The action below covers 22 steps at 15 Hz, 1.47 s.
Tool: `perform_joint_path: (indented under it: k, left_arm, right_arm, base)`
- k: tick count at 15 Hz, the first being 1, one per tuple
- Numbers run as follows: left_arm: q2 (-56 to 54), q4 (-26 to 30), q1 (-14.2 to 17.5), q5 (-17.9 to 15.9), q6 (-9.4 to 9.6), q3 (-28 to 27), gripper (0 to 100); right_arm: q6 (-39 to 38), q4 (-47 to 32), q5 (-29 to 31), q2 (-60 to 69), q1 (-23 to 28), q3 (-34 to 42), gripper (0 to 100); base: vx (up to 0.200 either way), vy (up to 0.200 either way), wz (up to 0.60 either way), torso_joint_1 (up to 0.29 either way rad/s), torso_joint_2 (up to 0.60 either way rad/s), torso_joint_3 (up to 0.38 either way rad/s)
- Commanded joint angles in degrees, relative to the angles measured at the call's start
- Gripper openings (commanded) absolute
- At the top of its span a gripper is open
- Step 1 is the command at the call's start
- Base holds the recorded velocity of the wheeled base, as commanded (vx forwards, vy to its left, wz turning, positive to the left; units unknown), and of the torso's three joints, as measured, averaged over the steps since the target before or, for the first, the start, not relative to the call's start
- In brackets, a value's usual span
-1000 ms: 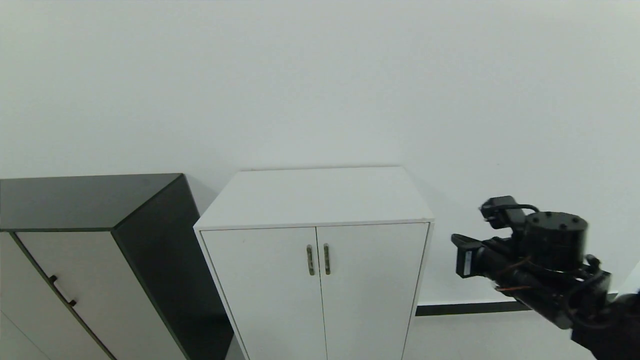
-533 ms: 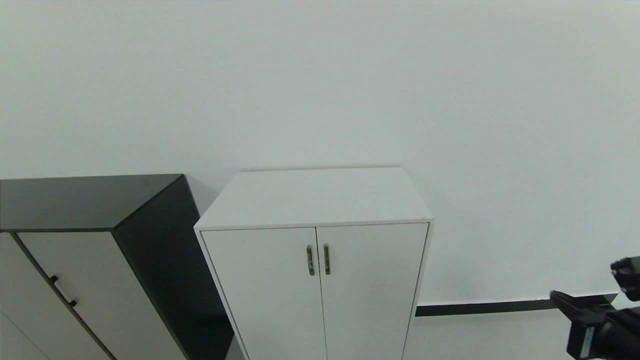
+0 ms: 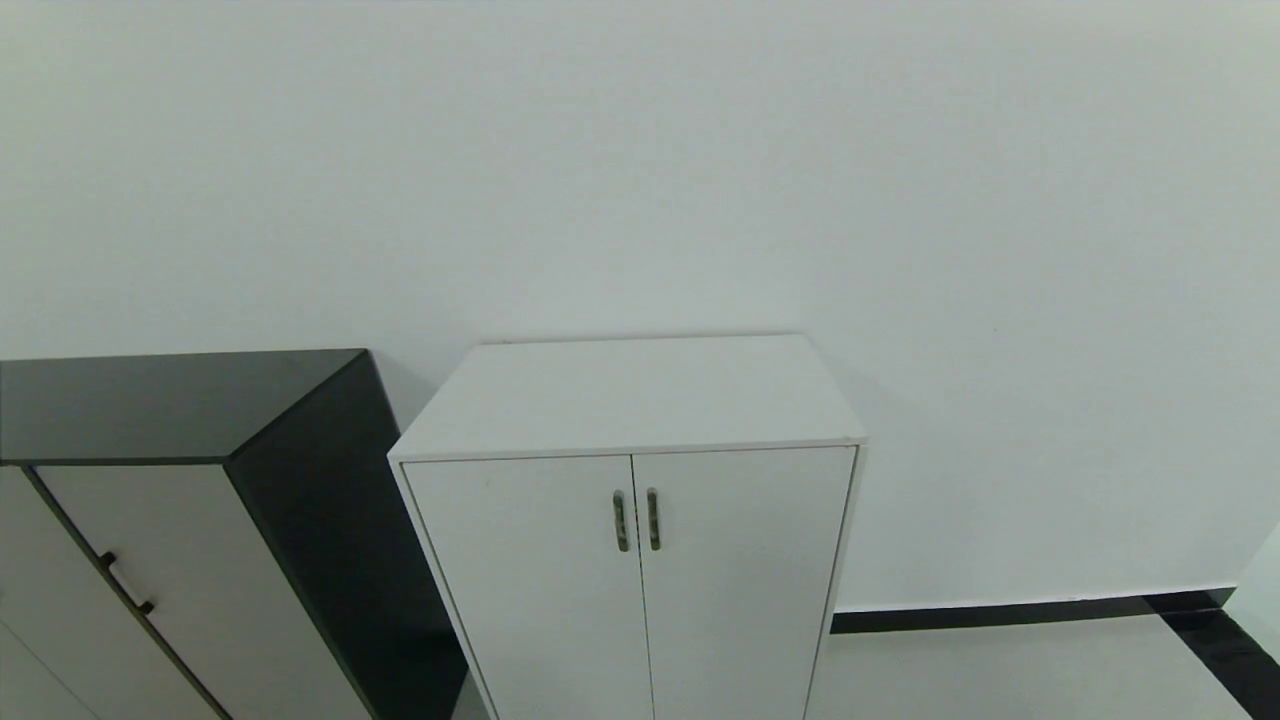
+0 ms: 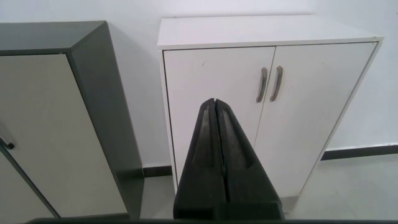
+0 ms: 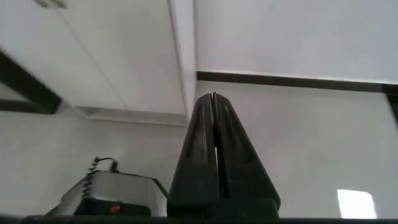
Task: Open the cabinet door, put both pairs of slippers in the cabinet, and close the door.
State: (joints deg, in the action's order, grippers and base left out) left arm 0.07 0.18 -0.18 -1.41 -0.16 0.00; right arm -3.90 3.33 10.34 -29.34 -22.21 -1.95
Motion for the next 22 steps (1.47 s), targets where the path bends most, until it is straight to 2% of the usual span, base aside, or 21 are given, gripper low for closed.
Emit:
perform_joint_path:
  k: [1, 4, 5, 6, 9, 11, 15, 18, 22]
  left_arm:
    - [0.01, -0.01, 0.01, 0.01, -0.11, 0.0, 0]
    - [0.01, -0.01, 0.01, 0.01, -0.11, 0.0, 0]
    - [0.01, -0.01, 0.01, 0.01, -0.11, 0.0, 0]
    - [0.01, -0.01, 0.01, 0.01, -0.02, 0.0, 0]
    - [0.01, -0.01, 0.01, 0.01, -0.02, 0.0, 0]
    - [0.01, -0.01, 0.01, 0.01, -0.02, 0.0, 0]
    - [0.01, -0.01, 0.01, 0.01, -0.11, 0.0, 0]
    - [0.01, -0.01, 0.01, 0.01, 0.07, 0.0, 0]
    - [0.01, -0.01, 0.01, 0.01, 0.07, 0.0, 0]
  right_arm:
    - [1.0, -7.37, -5.5, 14.23, 1.03, -1.3, 0]
    - [3.37, -7.28, -8.14, 16.51, 1.12, -1.3, 0]
    - [4.52, -7.28, -13.68, 18.44, 3.14, -1.21, 0]
    - [6.01, -7.28, -13.94, 18.71, 4.11, -1.3, 0]
    - [7.59, -7.28, -13.77, 20.82, 5.6, -1.21, 0]
    - [6.54, -7.37, -11.57, 19.5, 7.8, -1.13, 0]
    - [6.89, -7.37, -7.96, 18.8, 16.5, -1.3, 0]
    - [6.89, -7.37, -7.79, 23.01, 23.35, -1.3, 0]
    - [4.25, -6.93, -7.96, 29.34, 22.47, -1.04, 0]
  base:
    - [0.0, 0.0, 0.0, 0.0, 0.0, 0.0]
    - [0.0, 0.0, 0.0, 0.0, 0.0, 0.0]
    - [0.0, 0.0, 0.0, 0.0, 0.0, 0.0]
    - [0.0, 0.0, 0.0, 0.0, 0.0, 0.0]
    - [0.0, 0.0, 0.0, 0.0, 0.0, 0.0]
    - [0.0, 0.0, 0.0, 0.0, 0.0, 0.0]
    - [0.0, 0.0, 0.0, 0.0, 0.0, 0.0]
    - [0.0, 0.0, 0.0, 0.0, 0.0, 0.0]
    - [0.0, 0.0, 0.0, 0.0, 0.0, 0.0]
